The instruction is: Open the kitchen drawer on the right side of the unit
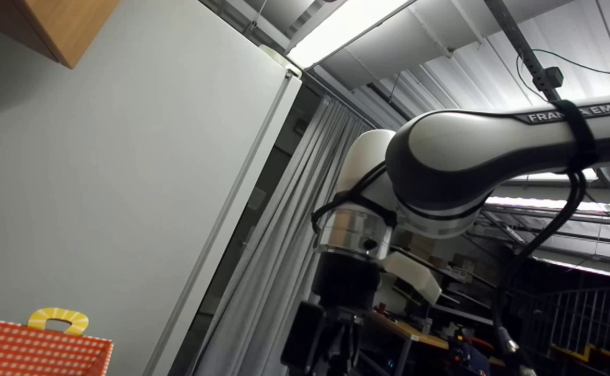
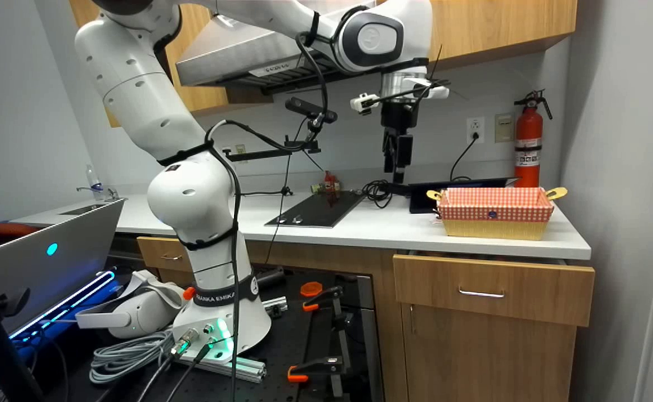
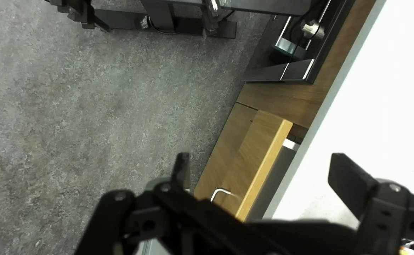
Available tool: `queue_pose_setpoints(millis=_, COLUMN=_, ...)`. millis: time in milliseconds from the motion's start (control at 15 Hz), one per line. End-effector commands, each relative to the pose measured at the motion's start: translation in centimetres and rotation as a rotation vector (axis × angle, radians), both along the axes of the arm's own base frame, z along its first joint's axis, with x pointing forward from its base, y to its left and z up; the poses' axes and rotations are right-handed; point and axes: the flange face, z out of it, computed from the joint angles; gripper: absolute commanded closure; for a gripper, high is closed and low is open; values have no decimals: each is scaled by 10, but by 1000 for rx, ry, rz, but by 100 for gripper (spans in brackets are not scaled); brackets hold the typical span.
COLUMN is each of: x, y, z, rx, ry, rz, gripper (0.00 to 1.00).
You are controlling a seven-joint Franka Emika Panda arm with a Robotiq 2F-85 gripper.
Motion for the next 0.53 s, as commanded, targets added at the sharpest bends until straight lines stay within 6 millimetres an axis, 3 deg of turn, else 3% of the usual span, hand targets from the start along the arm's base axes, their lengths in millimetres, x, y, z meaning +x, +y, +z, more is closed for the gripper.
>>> queue_pose_setpoints(millis=0, x=0, y=0, z=0, rx=0, ry=1, rz=0, gripper=0)
queue_pose_setpoints(millis=200, x=9, y=-9, z=-3, rx=4, ry=7, rz=-17, gripper=0)
queue_pose_setpoints(millis=467, x=27, y=-36, z=-15, rx=1, ry=19, rz=-68, gripper=0)
